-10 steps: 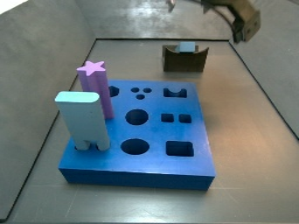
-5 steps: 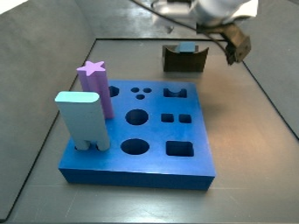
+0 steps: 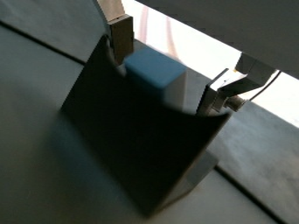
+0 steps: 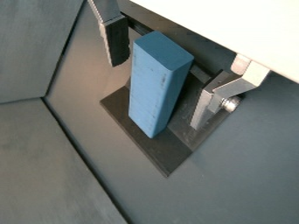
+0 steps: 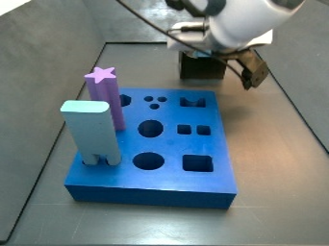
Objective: Pick up the rectangle object. Move up. Place the rectangle object on the fixture. Regrasp the rectangle object. Move to above the board. Insert the rectangle object.
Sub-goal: Regrasp the rectangle object, then move to above the board.
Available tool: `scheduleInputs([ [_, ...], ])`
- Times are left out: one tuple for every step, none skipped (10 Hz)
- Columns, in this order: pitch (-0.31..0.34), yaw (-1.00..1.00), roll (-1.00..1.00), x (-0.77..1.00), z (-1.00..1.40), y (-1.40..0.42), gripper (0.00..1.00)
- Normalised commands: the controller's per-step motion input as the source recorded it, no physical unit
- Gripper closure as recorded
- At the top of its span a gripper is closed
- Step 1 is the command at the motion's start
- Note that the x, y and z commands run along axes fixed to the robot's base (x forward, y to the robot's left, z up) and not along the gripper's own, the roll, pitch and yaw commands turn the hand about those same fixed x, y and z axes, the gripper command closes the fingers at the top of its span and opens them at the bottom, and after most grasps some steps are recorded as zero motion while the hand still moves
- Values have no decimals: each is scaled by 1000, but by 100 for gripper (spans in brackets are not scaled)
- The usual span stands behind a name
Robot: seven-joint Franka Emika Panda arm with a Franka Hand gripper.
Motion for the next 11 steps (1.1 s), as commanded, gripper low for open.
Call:
scheduleInputs([
  [25,-39,81,41,-203,2,0],
  [27,-35,80,13,-179,-4,0],
  [24,-18,77,9,-175,-4,0],
  [25,-14,77,9,-174,-4,0],
  [25,-6,77,9,-173,-4,0],
  [0,0,0,0,-833,0,100],
  [-66,62,-386,79,1000,-544,100],
  [-61,63,-381,78,1000,-541,100],
  [-15,33,-319,58,1000,-528,100],
  [19,1,-215,50,1000,-493,100],
  [67,-16,-110,48,1000,-429,100],
])
